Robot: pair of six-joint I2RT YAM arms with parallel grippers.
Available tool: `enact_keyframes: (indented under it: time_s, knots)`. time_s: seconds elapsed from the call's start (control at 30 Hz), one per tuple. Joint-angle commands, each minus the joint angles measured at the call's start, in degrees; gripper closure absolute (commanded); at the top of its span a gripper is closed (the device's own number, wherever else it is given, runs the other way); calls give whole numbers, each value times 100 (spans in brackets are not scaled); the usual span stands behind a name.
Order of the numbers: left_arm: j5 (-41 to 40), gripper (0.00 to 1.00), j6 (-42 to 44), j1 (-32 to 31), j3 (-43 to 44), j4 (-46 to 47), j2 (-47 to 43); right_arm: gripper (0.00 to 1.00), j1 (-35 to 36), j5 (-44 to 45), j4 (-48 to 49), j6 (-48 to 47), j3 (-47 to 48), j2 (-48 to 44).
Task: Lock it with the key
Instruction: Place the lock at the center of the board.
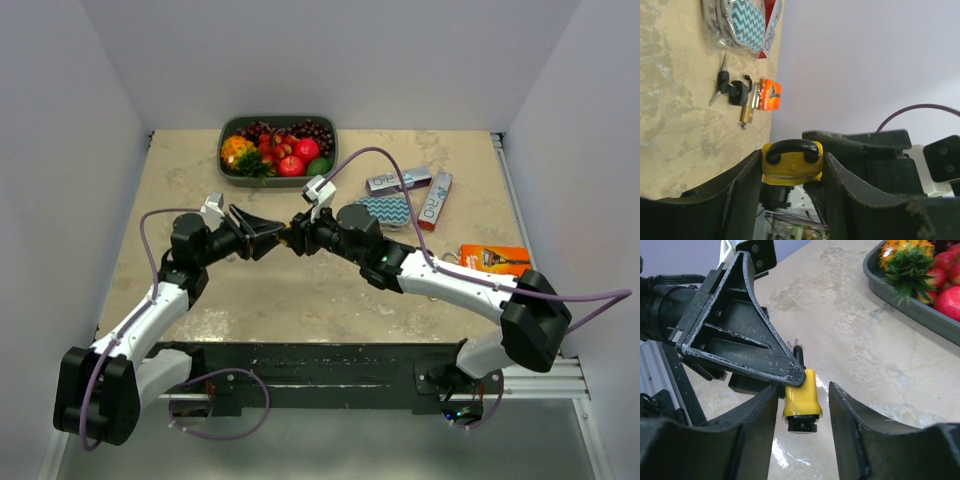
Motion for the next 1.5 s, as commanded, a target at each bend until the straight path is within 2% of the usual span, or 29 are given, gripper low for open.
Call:
enact_keyframes:
  time_s: [0.0,0.03,0.07,0.1,0.13,0.17,0.23,0.27,0.33,0.37,0.43,0.47,0.57,0.77,0.87,1.17,1.47]
  knots:
    - [247,100,1271,149,439,-631,-255,42,80,-263,235,-84,405,-297]
    - [238,100,1674,194,553,-1329,-229,28,54,-341,120,-119,414,-367]
    - [108,100,2575,247,711,-1780,-194,23,28,-403,5,-146,405,-498]
    - [45,100,3027,360,991,-2211,-159,19,-33,-464,-222,-216,414,-578]
    - [-25,100,3502,396,1142,-2781,-98,9,-60,-508,-346,-268,405,-648]
    - [-347,100,4411,431,1335,-3178,-53,5,-104,-639,-582,-312,405,-780]
    - [-622,100,5278,467,1897,-4038,165,2,-271,-754,-821,-383,405,-886]
    - [-1049,100,5987,467,2108,-4322,254,1,-358,-868,-935,-409,396,-939]
    - [-1413,100,6685,476,2653,-5005,534,1,-648,-983,-1234,-445,370,-1036]
    - [-1901,100,7280,476,2855,-5280,666,1,-754,-1027,-1313,-445,352,-1071]
    - [-2509,100,7872,476,3252,-5763,1053,1,-1035,-1124,-1472,-532,274,-1185]
    - [-2722,100,8379,484,3383,-5975,1194,1,-1088,-1115,-1542,-576,238,-1220]
    - [-3197,100,9172,668,3779,-6459,1738,1,-1220,-1124,-1665,-761,124,-1387]
    - [-3426,100,9877,1617,5000,-7356,3144,1,-1273,-1177,-1815,-831,-52,-1581]
    - [-3532,100,10097,1688,5432,-7585,3699,1,-1299,-1168,-1815,-840,-113,-1607]
    - [-3532,100,10055,1811,5002,-7304,4534,1,-1361,-1142,-1964,-796,-237,-1651]
    - [-3365,100,9949,1926,5072,-7093,5158,1,-1370,-1142,-2061,-735,-254,-1677]
